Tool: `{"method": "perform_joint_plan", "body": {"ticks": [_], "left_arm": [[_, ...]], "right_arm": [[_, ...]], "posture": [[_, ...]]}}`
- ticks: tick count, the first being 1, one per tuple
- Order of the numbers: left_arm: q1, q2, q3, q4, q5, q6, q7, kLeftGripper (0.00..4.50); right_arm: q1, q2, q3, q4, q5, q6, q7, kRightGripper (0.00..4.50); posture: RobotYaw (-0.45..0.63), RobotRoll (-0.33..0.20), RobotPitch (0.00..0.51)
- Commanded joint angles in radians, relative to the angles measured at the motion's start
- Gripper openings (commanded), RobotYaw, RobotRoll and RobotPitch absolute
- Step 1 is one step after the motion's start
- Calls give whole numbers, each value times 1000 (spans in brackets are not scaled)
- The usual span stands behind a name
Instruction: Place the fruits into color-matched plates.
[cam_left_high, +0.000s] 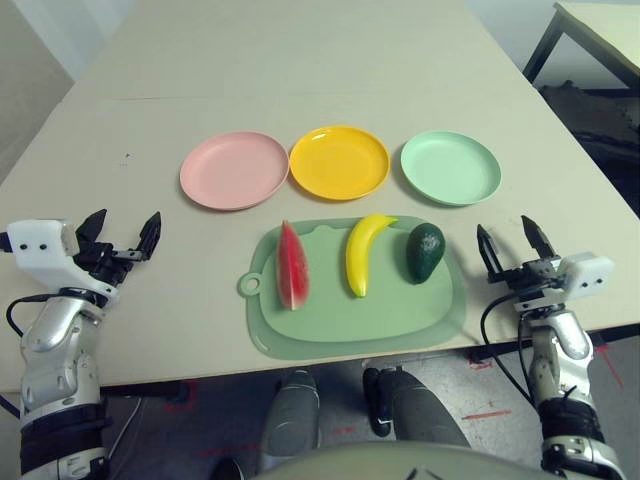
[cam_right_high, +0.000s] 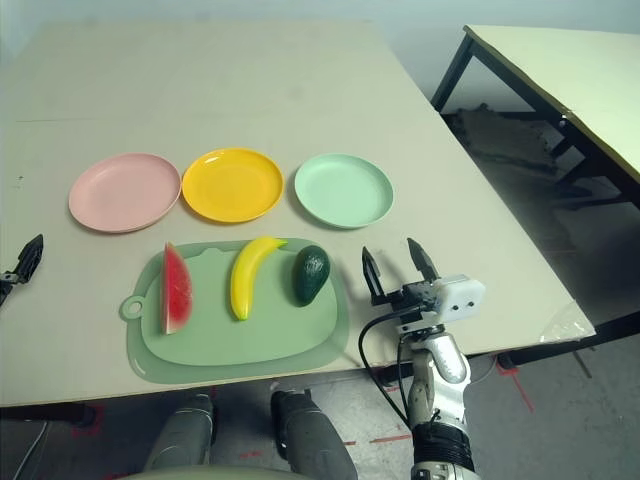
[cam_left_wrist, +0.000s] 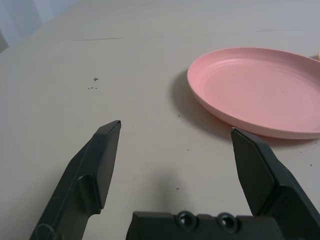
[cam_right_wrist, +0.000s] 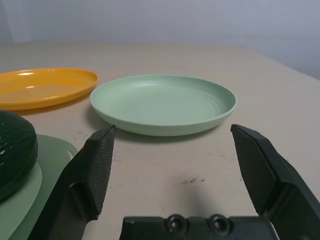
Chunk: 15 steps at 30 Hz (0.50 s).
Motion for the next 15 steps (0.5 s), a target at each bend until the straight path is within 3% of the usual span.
{"method": "perform_joint_plan", "body": {"ticks": [1, 11, 15], "left_arm": [[2, -4, -7, -12, 3, 8, -1, 4486], [-45, -10, -26, 1, 12, 6, -2, 4486], [-35, -8, -17, 9, 2, 1, -20, 4486]], "right_arm": [[10, 12, 14, 15, -6, -7, -9, 4500], [16, -27, -13, 37, 13, -3, 4, 4500], [27, -51, -31, 30, 32, 80, -26, 4500]], "posture": [[100, 0, 167], [96, 0, 168], [76, 0, 171]]}}
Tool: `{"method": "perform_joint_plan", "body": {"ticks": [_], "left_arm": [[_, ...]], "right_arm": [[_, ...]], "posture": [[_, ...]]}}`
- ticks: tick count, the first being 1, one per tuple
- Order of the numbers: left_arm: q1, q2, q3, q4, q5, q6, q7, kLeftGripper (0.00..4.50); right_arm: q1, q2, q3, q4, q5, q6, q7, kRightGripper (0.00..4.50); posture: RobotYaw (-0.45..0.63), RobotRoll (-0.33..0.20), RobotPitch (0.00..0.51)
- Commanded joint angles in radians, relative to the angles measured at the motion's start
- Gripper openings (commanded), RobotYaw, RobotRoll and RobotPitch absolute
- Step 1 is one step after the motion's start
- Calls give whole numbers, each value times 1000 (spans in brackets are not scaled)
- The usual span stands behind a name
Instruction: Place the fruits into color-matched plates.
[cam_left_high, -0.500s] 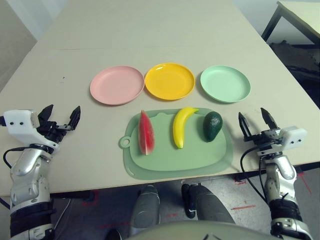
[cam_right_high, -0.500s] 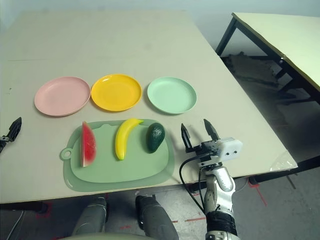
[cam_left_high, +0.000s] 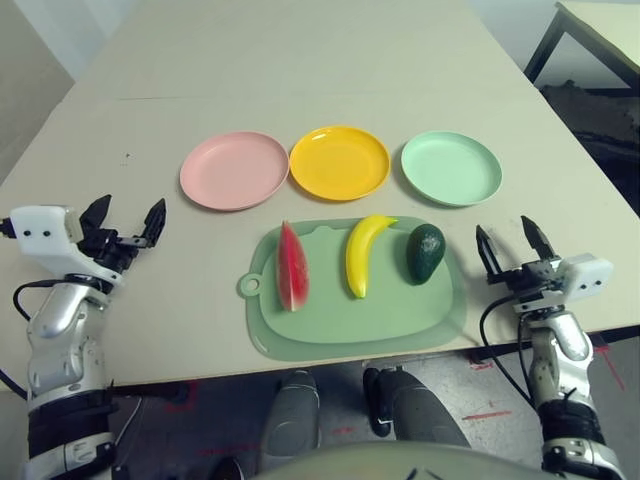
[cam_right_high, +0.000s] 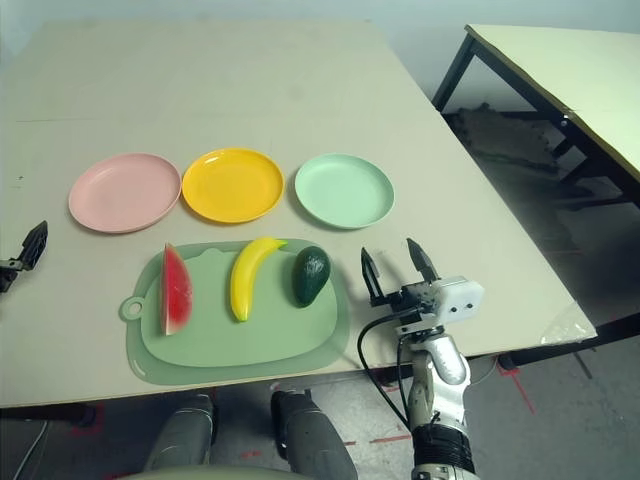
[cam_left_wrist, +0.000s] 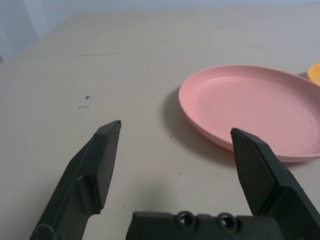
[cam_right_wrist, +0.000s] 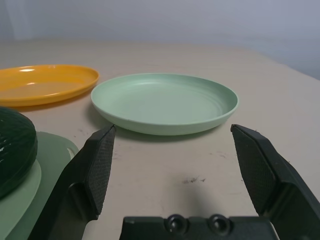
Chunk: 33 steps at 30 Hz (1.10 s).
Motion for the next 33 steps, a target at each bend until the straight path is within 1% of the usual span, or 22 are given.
{"method": "perform_joint_plan", "body": {"ticks": [1, 4, 7, 9, 11, 12, 14, 16, 17, 19, 20, 22, 23, 26, 27, 29, 33], "left_arm": [[18, 2, 4, 18, -18, -3, -42, 4486], [14, 8, 10, 26, -68, -3, -124, 4486], [29, 54, 1, -21, -160, 52, -289, 4486], [48, 101, -14, -38, -173, 49, -396, 4486], [89, 160, -23, -97, -212, 68, -530, 4486], [115, 197, -21, -136, -233, 79, -597, 4486], [171, 254, -12, -201, -253, 88, -695, 4486], [218, 291, -1, -256, -273, 105, -753, 4486], [232, 305, 1, -277, -279, 112, -773, 4486], [249, 329, -17, -307, -250, 88, -814, 4486], [253, 335, -24, -313, -237, 78, -826, 4486], [246, 352, -51, -325, -220, 62, -863, 4486], [240, 357, -60, -328, -218, 61, -874, 4486], [186, 396, -80, -332, -232, 77, -921, 4486], [171, 407, -84, -327, -233, 80, -933, 4486], [147, 423, -94, -318, -231, 86, -955, 4486], [108, 430, -119, -309, -213, 81, -970, 4486]], "right_arm": [[35, -28, -29, -12, 25, 98, -35, 4500], [60, -47, -30, -88, 16, 146, -66, 4500], [88, -99, -35, -231, 24, 275, -107, 4500], [101, -166, -18, -320, 20, 411, -112, 4500], [105, -262, -3, -424, 28, 532, -71, 4500], [110, -330, 16, -496, 7, 565, -28, 4500], [122, -447, 59, -609, -34, 584, 65, 4500], [102, -541, 96, -663, -60, 591, 138, 4500], [80, -584, 119, -675, -74, 586, 180, 4500], [15, -679, 184, -694, -95, 588, 297, 4500], [-7, -707, 205, -697, -104, 589, 329, 4500], [-141, -771, 284, -688, -141, 559, 442, 4500], [-192, -786, 312, -677, -154, 546, 483, 4500], [-416, -793, 431, -602, -217, 446, 647, 4500], [-468, -788, 461, -582, -231, 421, 689, 4500], [-547, -772, 515, -560, -244, 385, 765, 4500], [-638, -730, 590, -548, -247, 363, 870, 4500]], "posture": [[65, 0, 173], [51, 0, 173], [51, 0, 189], [36, 0, 192], [25, 0, 196], [17, 0, 195], [-5, 0, 192], [-6, 0, 189], [-7, 0, 188], [-10, 0, 180], [-11, 0, 177], [-9, 0, 176], [-5, 0, 170], [0, 0, 160], [2, 0, 159], [7, 0, 158], [2, 0, 158]]}}
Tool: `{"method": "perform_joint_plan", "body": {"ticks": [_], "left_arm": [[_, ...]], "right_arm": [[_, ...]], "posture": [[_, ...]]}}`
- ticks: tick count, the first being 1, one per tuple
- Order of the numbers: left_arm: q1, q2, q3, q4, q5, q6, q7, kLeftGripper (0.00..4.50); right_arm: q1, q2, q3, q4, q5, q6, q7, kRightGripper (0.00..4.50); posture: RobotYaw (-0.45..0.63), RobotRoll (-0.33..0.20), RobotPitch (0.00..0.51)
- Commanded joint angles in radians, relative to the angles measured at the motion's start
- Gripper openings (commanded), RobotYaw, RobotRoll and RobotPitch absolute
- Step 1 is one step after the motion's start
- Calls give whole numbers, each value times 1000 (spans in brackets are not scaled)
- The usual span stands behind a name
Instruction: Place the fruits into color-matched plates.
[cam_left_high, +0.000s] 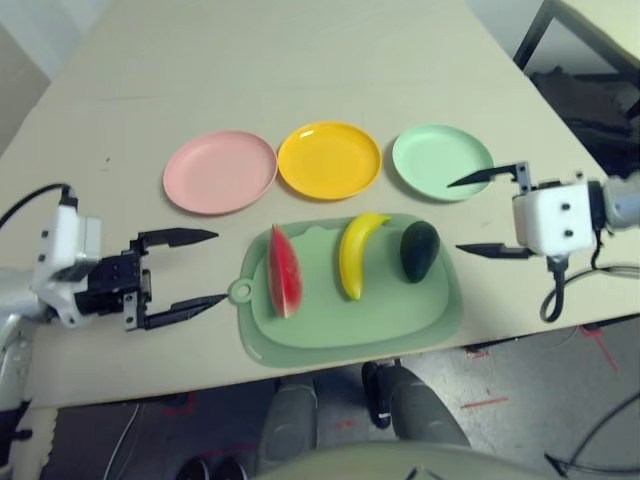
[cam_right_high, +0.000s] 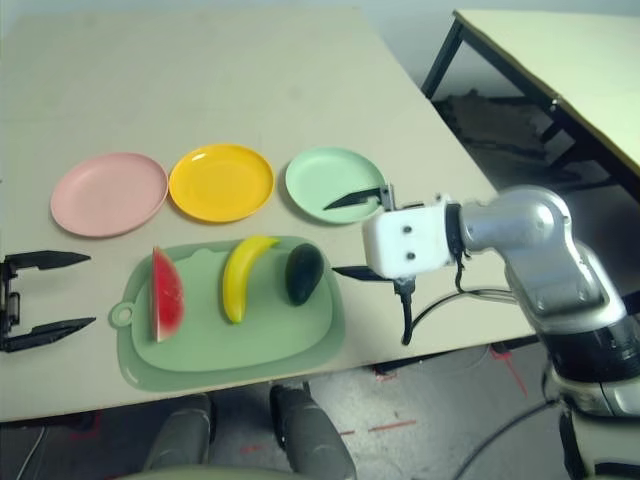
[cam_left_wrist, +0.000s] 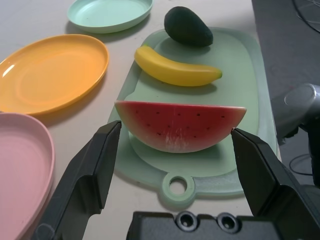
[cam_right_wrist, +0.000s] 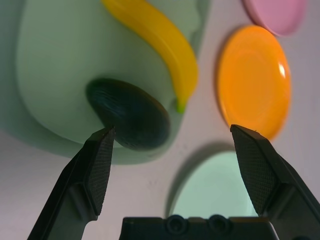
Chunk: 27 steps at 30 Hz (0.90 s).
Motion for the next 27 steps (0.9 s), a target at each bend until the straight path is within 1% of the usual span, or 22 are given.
{"method": "perform_joint_plan", "body": {"ticks": [1, 6, 8, 12, 16, 19, 22, 24, 27], "left_arm": [[-19, 5, -34, 4, 19, -1, -12, 4486], [3, -2, -27, 8, 34, -9, -13, 4486], [7, -4, -26, 3, 36, -10, -8, 4486], [3, -10, -28, -9, 41, -9, 6, 4486], [4, -6, -36, -27, 47, -8, 8, 4486], [3, -3, -32, -31, 51, -12, 11, 4486], [8, 9, -18, -28, 51, -10, 1, 4486], [10, 10, -15, -33, 51, -7, 2, 4486], [13, 8, -17, -43, 50, -3, 7, 4486]], "right_arm": [[-54, 31, 72, 8, -17, -30, 95, 4500], [-102, 84, 121, 72, -71, -78, 130, 4500], [-136, 114, 124, 134, -86, -83, 130, 4500], [-206, 153, 135, 296, -123, -193, 150, 4500], [-229, 184, 161, 382, -107, -251, 195, 4500], [-238, 174, 208, 423, -74, -276, 200, 4500], [-247, 158, 261, 473, -69, -342, 200, 4500], [-260, 175, 263, 516, -82, -372, 200, 4500], [-293, 227, 235, 611, -139, -387, 167, 4500]], "posture": [[2, 0, 158], [11, 0, 154], [22, 0, 150], [29, 0, 151], [39, 0, 158], [46, 0, 161], [54, 0, 160], [58, 0, 158], [62, 0, 155]]}}
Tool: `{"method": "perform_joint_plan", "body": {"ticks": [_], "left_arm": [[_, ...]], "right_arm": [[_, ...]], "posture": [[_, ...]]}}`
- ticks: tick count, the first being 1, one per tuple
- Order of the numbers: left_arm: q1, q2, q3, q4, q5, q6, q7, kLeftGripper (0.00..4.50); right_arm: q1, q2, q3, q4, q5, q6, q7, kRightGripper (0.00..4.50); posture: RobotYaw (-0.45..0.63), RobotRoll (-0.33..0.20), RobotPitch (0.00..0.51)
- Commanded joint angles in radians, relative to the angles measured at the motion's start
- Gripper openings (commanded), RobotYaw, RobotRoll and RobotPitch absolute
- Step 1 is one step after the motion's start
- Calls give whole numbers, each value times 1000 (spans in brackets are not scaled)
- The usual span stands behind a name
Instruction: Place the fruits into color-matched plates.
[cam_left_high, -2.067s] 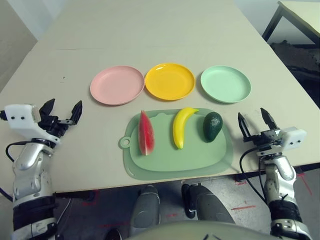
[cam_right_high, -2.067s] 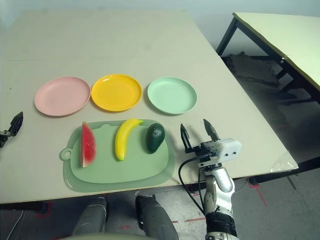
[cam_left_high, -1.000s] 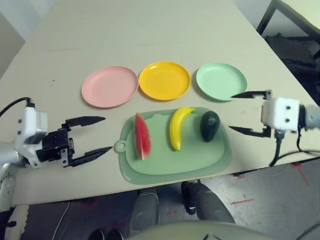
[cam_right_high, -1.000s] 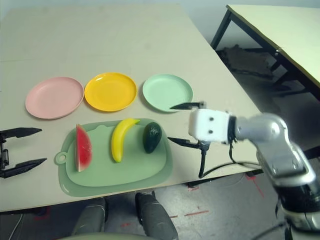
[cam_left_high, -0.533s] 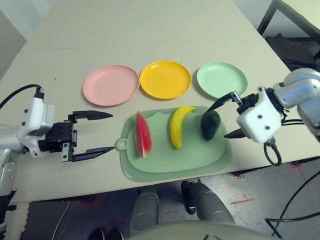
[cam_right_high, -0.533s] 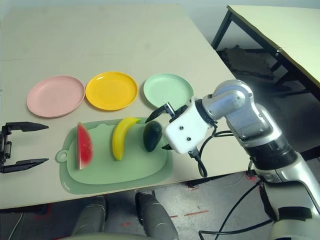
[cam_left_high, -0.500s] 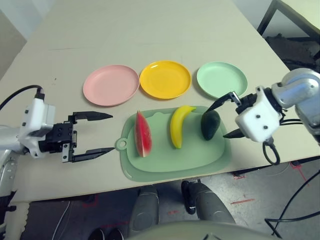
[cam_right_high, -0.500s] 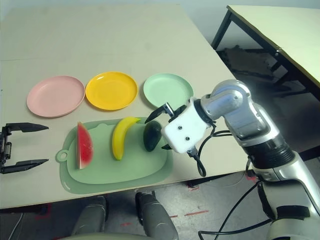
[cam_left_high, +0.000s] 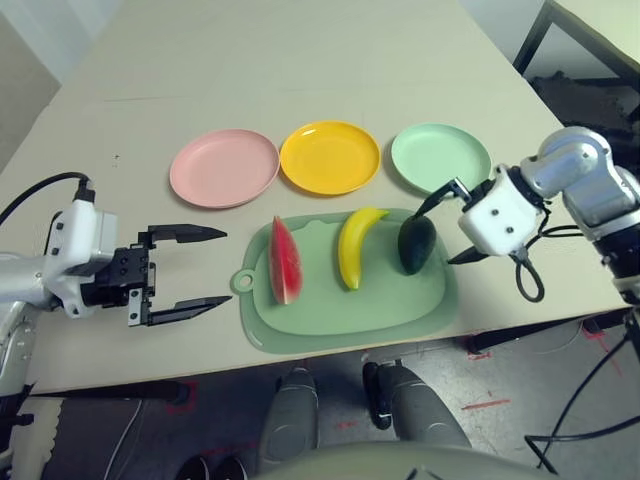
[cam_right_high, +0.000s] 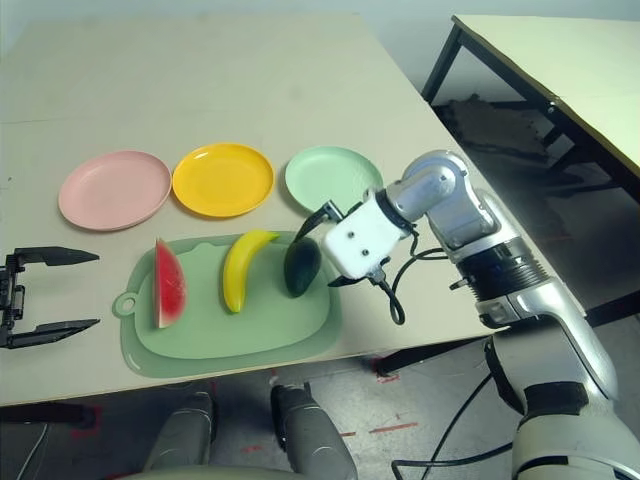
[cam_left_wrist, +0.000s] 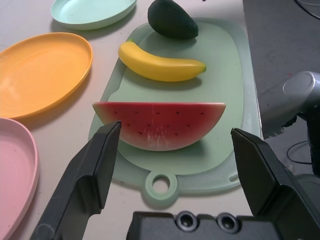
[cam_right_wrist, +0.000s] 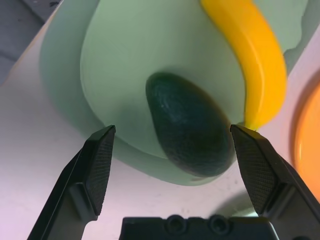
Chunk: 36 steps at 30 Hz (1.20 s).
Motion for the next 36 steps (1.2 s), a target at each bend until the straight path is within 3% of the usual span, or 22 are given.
{"method": "perform_joint_plan", "body": {"ticks": [1, 34, 36], "left_arm": [[11, 7, 1, -30, 5, 1, -1, 4486], [-52, 9, -67, -39, 24, 17, 5, 4486], [-51, 10, -68, -36, 30, 12, 4, 4500]], "right_arm": [[-37, 33, -14, 83, -53, -39, -22, 4500], [-38, 139, -10, 236, -176, -91, -89, 4500], [-33, 142, -15, 225, -154, -72, -74, 4198]], "posture": [[61, 0, 155], [58, 0, 176], [57, 0, 176]]}}
